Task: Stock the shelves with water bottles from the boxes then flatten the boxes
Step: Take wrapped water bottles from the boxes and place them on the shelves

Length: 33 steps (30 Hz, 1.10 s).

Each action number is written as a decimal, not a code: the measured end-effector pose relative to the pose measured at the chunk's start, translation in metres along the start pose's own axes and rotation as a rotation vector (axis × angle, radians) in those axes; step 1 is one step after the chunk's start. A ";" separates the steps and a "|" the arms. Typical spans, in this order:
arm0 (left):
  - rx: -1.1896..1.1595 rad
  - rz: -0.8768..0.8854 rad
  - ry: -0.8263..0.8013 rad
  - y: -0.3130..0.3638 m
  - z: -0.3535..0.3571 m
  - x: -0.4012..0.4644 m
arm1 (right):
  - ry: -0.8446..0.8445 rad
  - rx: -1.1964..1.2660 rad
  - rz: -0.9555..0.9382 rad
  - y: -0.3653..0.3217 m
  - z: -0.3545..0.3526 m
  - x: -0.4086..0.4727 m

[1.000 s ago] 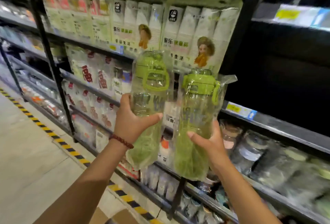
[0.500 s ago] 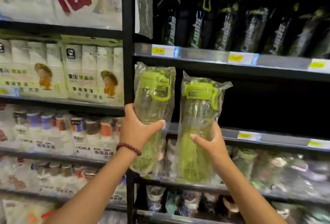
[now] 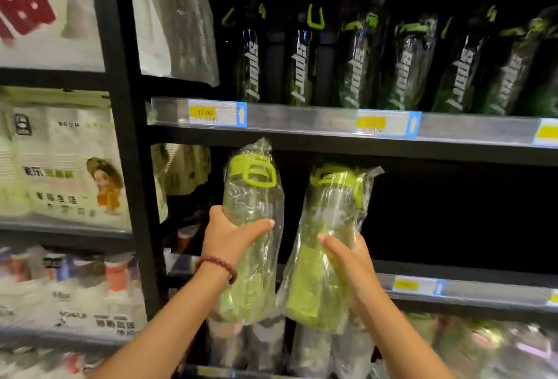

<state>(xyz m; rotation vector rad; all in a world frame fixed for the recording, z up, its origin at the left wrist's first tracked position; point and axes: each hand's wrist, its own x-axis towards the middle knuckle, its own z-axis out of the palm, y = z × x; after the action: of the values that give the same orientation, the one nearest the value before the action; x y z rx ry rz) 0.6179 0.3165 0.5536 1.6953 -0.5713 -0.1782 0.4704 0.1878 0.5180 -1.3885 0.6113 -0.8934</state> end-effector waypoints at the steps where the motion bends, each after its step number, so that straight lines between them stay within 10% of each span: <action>1: 0.003 0.003 0.004 0.001 0.005 0.005 | -0.005 0.001 -0.001 0.001 0.000 0.010; 33: -0.471 -0.240 0.254 -0.016 0.045 0.107 | 0.437 0.271 -0.078 0.011 0.018 0.069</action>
<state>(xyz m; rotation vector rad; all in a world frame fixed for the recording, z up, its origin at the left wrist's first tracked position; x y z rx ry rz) 0.6952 0.2292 0.5498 1.2941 -0.1188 -0.2440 0.5245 0.1404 0.5186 -0.9828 0.7355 -1.3086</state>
